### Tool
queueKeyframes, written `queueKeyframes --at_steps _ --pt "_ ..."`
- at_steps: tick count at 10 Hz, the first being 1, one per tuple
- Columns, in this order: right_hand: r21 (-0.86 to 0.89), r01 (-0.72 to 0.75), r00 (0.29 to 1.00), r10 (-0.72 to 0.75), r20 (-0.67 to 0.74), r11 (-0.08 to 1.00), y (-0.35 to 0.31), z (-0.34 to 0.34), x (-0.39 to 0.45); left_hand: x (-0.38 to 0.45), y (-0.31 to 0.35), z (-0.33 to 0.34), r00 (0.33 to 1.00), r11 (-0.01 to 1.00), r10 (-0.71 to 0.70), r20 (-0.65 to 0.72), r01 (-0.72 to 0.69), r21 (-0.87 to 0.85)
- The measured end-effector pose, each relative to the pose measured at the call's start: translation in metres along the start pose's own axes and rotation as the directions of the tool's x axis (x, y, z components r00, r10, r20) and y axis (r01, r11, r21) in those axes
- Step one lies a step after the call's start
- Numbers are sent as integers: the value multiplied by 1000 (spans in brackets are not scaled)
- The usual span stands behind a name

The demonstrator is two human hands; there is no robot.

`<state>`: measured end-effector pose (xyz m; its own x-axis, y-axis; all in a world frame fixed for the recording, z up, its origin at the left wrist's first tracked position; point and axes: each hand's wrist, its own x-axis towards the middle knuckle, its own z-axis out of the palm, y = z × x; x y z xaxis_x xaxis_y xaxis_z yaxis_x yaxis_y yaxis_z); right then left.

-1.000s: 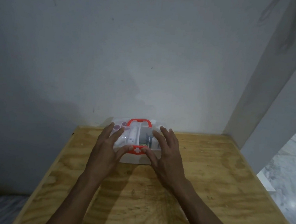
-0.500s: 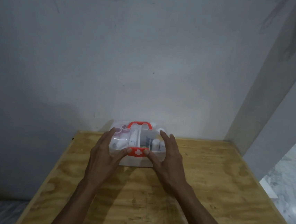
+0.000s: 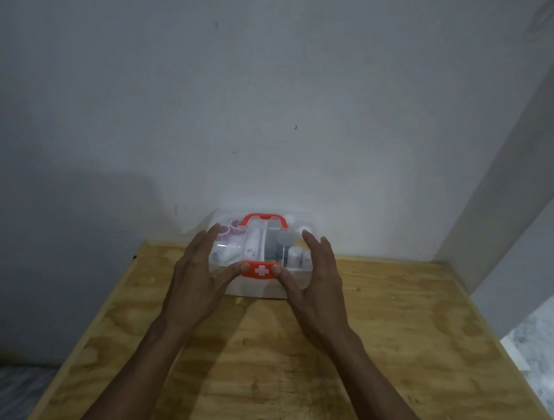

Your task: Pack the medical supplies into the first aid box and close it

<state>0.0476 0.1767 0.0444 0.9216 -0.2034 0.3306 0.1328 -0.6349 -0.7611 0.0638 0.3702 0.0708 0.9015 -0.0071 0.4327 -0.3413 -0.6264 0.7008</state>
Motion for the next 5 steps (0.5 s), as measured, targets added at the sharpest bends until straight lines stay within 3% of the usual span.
queueKeyframes --at_steps 3,4,5 --pt "-11 -10 1000 10 8 1000 -2 1 -2 -1 -3 5 999 999 -27 19 26 45" --pt "-17 -29 999 30 29 999 -7 -1 0 0 -6 6 997 986 -72 28 67 154" --pt "-44 -3 999 5 39 999 -14 -7 -12 -9 6 4 997 965 -56 -49 66 254"
